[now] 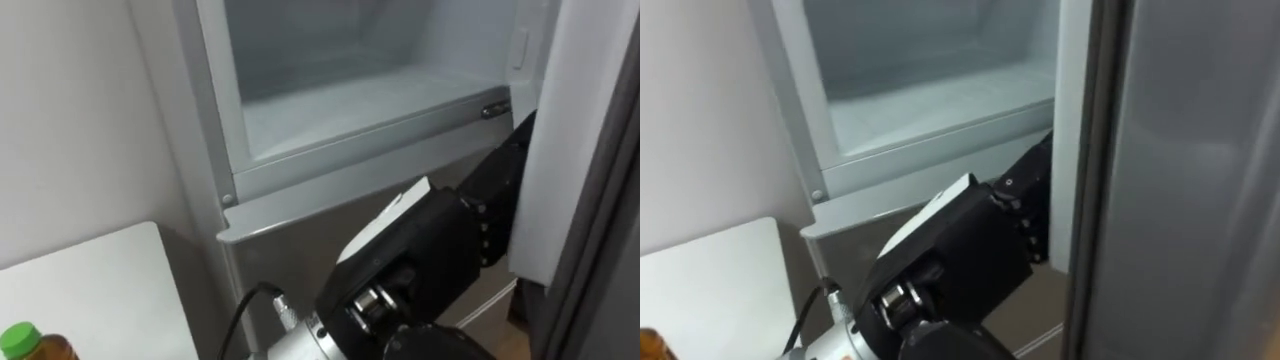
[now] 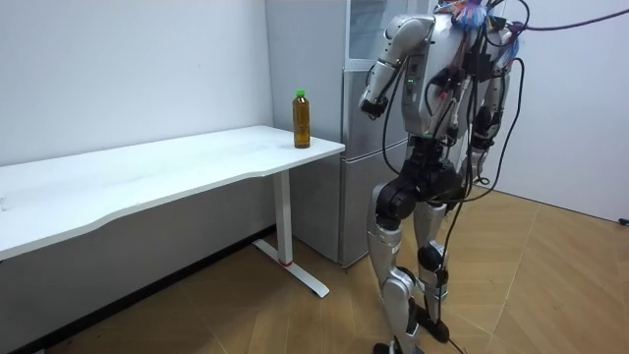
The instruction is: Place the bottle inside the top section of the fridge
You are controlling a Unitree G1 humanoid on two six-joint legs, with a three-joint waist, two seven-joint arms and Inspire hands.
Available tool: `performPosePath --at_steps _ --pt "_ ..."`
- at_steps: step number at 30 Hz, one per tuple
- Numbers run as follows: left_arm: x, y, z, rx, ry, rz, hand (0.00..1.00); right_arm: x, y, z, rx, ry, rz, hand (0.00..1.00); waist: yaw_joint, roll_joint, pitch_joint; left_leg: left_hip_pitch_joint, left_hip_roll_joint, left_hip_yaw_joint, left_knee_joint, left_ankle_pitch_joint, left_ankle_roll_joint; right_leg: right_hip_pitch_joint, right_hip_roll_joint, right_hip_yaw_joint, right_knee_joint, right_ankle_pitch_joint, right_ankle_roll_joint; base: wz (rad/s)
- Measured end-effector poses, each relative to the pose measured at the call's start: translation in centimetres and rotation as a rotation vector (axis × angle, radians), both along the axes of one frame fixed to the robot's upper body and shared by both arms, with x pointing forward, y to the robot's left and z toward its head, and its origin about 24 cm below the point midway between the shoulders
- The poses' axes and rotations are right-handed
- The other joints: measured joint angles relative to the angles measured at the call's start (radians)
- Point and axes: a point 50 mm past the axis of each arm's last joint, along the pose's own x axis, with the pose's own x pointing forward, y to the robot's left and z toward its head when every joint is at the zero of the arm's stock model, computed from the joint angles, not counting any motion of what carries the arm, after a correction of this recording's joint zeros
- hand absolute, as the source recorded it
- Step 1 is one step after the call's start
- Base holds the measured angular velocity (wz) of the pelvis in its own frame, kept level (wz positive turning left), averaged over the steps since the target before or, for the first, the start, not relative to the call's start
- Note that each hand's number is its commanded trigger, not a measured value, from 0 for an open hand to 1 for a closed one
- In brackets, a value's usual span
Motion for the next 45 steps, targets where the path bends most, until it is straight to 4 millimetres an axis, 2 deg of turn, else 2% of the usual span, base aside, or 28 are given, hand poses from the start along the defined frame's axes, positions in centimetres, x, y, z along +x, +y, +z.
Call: performPosePath --at_steps 11,26,33,38,45 --pt "-0.2 -0.5 -0.1 -0.007 0.009 -0.020 0.00 0.0 -0.1 0.0 0.000 -0.002 -0.005 0.00 -0.017 -0.006 0.0039 0.012 0.013 0.073 -0.001 0.000 -0.001 -0.012 0.016 0.044 -0.005 0.005 -0.009 -0.14" --pt "-0.5 -1.3 0.2 0.012 -0.013 -0.063 0.00 0.1 0.0 0.0 0.003 -0.001 -0.004 0.00 -0.019 -0.016 0.0107 0.020 0.017 0.081 -0.011 0.000 -0.001 -0.017 0.027 0.068 -0.005 0.007 -0.012 -0.05" --pt "-0.1 -1.8 0.5 0.037 -0.042 -0.102 0.00 0.2 0.0 0.1 0.010 -0.014 -0.008 0.00 -0.022 -0.012 0.0098 0.017 0.027 0.124 -0.005 -0.002 -0.004 -0.032 0.036 0.088 -0.004 0.012 -0.018 -0.13" --pt "0.0 -2.0 0.7 0.014 -0.030 -0.126 0.00 0.4 -0.3 0.2 -0.001 -0.018 -0.003 0.00 -0.050 0.004 0.0116 0.019 0.036 0.129 0.004 -0.002 -0.005 -0.032 0.046 0.103 -0.003 0.015 -0.023 -0.13" --pt "0.1 -2.2 0.7 0.009 -0.028 -0.140 0.00 0.3 -0.5 0.2 -0.013 -0.006 -0.009 0.00 -0.072 0.005 0.0123 0.018 0.055 0.136 0.006 0.001 -0.015 -0.044 0.069 0.117 -0.005 0.024 -0.037 -0.13"
